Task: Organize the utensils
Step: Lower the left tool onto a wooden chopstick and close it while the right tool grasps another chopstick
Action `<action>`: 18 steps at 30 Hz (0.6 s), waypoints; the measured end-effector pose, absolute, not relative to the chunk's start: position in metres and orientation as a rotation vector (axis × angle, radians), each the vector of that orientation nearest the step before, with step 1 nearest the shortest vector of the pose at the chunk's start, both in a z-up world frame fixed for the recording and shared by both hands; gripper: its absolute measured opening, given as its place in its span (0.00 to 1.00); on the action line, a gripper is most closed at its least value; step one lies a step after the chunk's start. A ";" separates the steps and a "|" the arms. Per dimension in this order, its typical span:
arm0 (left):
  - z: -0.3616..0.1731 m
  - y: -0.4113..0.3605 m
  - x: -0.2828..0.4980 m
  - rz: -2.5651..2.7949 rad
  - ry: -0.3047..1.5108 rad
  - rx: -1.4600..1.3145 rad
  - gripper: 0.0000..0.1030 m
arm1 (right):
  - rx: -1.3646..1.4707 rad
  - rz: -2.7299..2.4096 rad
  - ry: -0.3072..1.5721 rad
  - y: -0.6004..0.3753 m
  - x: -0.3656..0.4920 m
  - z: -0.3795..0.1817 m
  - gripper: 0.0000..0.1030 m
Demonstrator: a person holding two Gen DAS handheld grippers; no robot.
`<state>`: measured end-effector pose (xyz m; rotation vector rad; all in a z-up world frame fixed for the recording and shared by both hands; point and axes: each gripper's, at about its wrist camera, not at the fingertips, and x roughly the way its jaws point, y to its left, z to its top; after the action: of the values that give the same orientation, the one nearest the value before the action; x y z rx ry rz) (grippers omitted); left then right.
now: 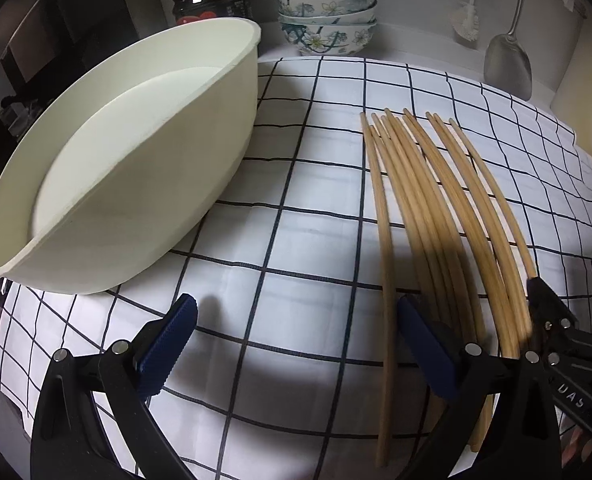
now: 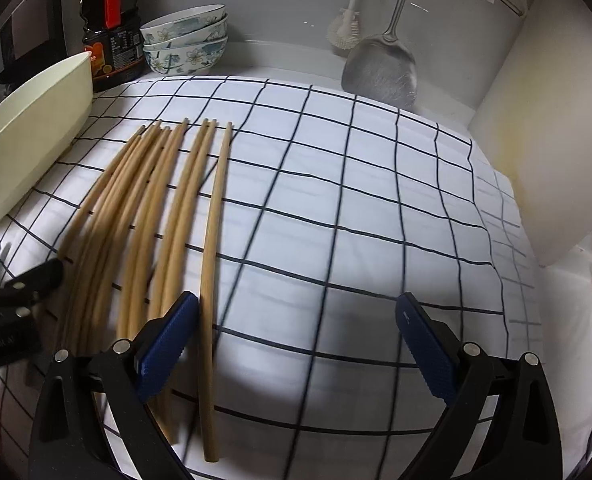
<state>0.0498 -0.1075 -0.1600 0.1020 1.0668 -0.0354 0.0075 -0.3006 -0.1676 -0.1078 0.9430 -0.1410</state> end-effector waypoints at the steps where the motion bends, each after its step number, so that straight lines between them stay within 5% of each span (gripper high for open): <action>1: -0.160 -0.107 0.050 -0.034 1.067 0.095 0.95 | -0.101 -0.140 0.943 -0.302 0.007 -0.168 0.91; 6: -0.160 -0.115 0.057 -0.044 1.046 0.106 0.90 | -0.135 -0.117 0.910 -0.296 0.012 -0.167 0.82; 11: -0.156 -0.122 0.059 -0.109 1.039 0.074 0.61 | -0.116 -0.044 0.907 -0.286 0.018 -0.166 0.44; 14: -0.153 -0.130 0.055 -0.147 1.028 0.094 0.33 | -0.121 0.013 0.910 -0.276 0.018 -0.167 0.17; 16: -0.151 -0.133 0.055 -0.170 1.030 0.093 0.07 | -0.127 0.038 0.916 -0.270 0.017 -0.167 0.06; 18: -0.151 -0.133 0.055 -0.175 1.033 0.094 0.07 | -0.119 0.038 0.919 -0.269 0.017 -0.167 0.06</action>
<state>0.0550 -0.1332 -0.1514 0.0937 1.0328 -0.1752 0.0170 -0.2694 -0.1673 -0.1193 0.9190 0.0375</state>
